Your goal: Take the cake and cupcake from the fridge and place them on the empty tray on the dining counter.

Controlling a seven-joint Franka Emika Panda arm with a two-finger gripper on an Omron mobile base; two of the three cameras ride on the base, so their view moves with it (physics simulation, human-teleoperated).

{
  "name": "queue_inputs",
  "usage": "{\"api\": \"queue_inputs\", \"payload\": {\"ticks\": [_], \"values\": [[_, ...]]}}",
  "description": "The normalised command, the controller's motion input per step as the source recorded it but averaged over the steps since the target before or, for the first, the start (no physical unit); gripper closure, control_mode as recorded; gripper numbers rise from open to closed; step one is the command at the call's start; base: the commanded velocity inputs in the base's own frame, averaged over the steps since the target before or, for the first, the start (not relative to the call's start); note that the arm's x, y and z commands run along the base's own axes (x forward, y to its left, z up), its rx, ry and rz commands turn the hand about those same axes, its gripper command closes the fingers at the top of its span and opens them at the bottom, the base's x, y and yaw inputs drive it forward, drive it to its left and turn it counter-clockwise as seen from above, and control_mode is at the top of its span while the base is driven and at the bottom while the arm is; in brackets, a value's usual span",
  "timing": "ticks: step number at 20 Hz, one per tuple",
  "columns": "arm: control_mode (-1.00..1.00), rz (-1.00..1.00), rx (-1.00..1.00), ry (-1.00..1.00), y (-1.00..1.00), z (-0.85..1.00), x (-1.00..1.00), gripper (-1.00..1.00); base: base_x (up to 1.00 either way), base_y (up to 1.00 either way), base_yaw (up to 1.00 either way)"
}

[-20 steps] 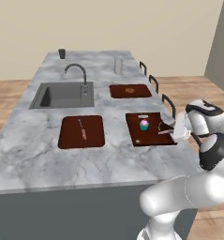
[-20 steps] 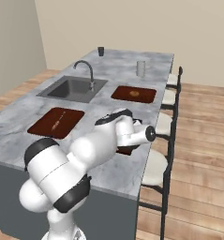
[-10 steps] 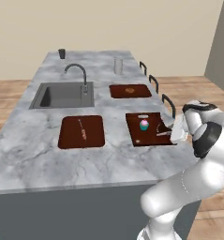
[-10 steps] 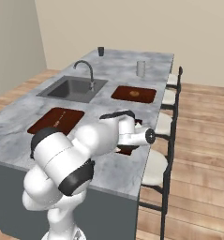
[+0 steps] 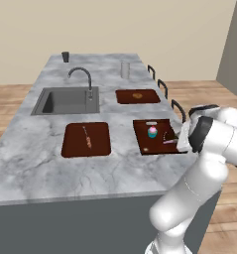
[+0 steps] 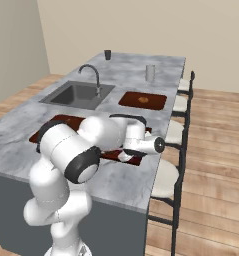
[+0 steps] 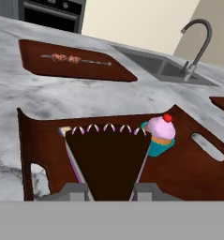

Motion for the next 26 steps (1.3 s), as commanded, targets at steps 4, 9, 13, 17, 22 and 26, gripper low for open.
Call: {"api": "queue_inputs", "payload": {"ticks": [4,9,13,17,22,26], "values": [[-1.00,0.00,0.00,0.00,-0.09,-0.14,0.22,1.00,0.00,0.00,0.00],[-1.00,0.00,0.00,0.01,-0.14,-0.15,0.18,1.00,0.00,0.00,0.00],[-1.00,0.00,0.00,0.02,-0.11,-0.16,0.17,1.00,0.00,0.00,0.00],[-1.00,0.00,0.00,0.02,-0.01,-0.16,0.20,1.00,0.00,0.00,0.00],[-1.00,0.00,0.00,0.05,0.05,-0.03,0.12,-1.00,0.00,0.00,0.00],[-1.00,0.00,-0.02,0.07,0.23,0.00,0.00,-1.00,0.00,0.00,0.00]]}}
